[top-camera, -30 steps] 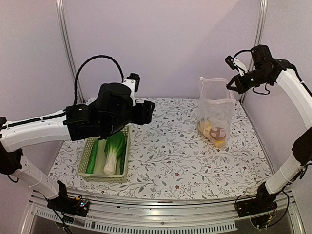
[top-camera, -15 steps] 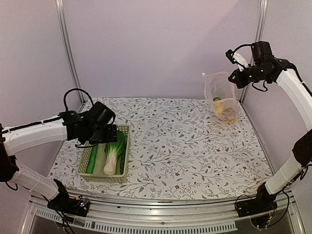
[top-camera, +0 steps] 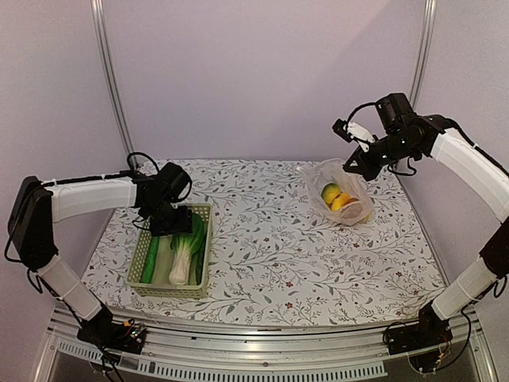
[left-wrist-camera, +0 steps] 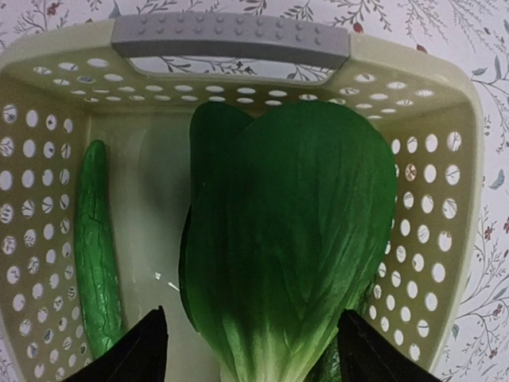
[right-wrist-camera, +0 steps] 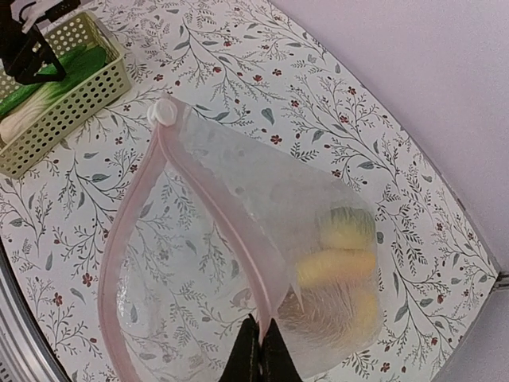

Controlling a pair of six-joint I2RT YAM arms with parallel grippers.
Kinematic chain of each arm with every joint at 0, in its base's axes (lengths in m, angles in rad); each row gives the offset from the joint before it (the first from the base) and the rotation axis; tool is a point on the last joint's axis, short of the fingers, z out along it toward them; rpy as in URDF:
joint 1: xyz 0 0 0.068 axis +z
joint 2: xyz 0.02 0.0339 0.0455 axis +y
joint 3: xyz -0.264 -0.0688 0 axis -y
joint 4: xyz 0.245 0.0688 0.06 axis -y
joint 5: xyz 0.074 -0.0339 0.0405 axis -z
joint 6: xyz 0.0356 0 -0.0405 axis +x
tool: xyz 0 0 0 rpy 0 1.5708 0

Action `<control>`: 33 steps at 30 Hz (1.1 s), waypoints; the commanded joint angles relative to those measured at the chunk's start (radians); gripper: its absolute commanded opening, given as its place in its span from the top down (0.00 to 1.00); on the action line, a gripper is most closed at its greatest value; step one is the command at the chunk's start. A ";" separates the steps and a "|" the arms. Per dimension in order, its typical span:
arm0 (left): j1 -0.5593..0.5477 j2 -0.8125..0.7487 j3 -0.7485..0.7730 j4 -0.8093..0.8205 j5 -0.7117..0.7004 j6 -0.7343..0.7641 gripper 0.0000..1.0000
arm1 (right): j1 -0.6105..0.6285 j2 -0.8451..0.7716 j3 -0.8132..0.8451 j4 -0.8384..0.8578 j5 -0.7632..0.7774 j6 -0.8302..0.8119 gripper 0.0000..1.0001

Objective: Place the food in the zip-top bag and seal the zipper
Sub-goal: Pick up the fake vegetable from the bin.

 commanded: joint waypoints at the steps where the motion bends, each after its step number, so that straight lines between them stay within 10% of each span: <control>1: 0.034 0.074 0.058 0.004 0.073 0.060 0.27 | 0.026 -0.038 -0.025 -0.018 -0.084 -0.002 1.00; 15: 0.101 0.322 0.226 -0.066 0.172 0.139 0.35 | 0.048 -0.067 -0.074 -0.023 -0.100 -0.014 1.00; 33: 0.100 0.030 0.218 -0.035 0.153 0.100 0.95 | 0.063 -0.038 -0.055 -0.042 -0.125 -0.017 1.00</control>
